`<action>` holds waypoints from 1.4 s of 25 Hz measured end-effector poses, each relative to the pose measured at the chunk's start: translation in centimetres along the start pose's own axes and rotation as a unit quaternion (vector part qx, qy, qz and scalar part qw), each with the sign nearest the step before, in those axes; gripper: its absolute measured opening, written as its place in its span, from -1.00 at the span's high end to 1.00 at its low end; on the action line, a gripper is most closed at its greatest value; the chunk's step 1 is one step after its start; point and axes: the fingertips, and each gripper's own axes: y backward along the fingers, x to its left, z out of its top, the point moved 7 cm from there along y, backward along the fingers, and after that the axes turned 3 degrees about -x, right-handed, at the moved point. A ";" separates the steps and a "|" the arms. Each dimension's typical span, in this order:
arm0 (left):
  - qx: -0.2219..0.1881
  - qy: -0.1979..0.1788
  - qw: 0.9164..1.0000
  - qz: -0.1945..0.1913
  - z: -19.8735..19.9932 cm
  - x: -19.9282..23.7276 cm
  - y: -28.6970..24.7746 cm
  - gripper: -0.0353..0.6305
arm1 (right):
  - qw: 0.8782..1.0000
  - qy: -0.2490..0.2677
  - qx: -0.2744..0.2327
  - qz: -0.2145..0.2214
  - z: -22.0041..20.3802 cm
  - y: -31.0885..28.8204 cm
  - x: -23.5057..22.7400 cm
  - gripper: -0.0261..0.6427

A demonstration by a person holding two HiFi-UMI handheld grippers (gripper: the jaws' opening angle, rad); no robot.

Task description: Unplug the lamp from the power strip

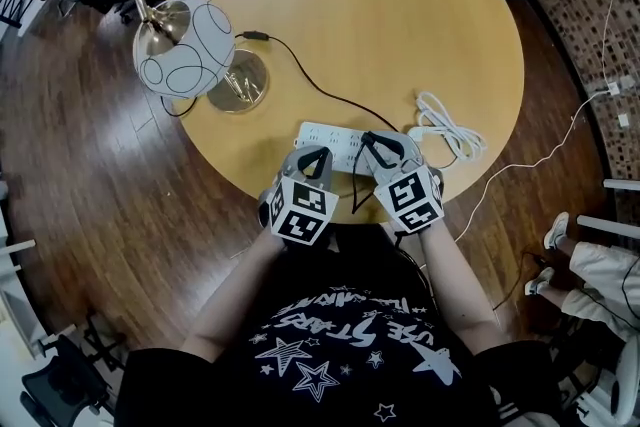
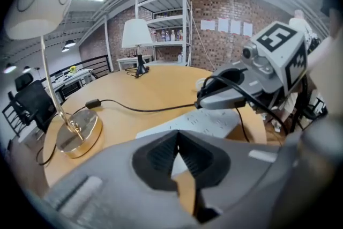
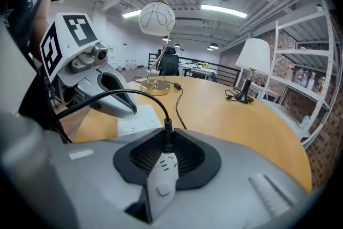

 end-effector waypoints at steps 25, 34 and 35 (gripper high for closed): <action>-0.132 -0.005 0.991 -0.015 4.5 1.4 5.5 0.88 | 0.989 -0.011 -0.100 -0.112 4.2 5.3 0.7 0.75; -0.161 -0.012 0.987 -0.016 5.8 -0.3 5.9 0.88 | 0.984 -0.001 -0.115 -0.133 4.5 6.9 0.3 0.75; -0.162 -0.013 0.987 -0.015 5.9 -0.3 6.0 0.88 | 0.984 0.000 -0.116 -0.133 4.5 7.0 0.3 0.75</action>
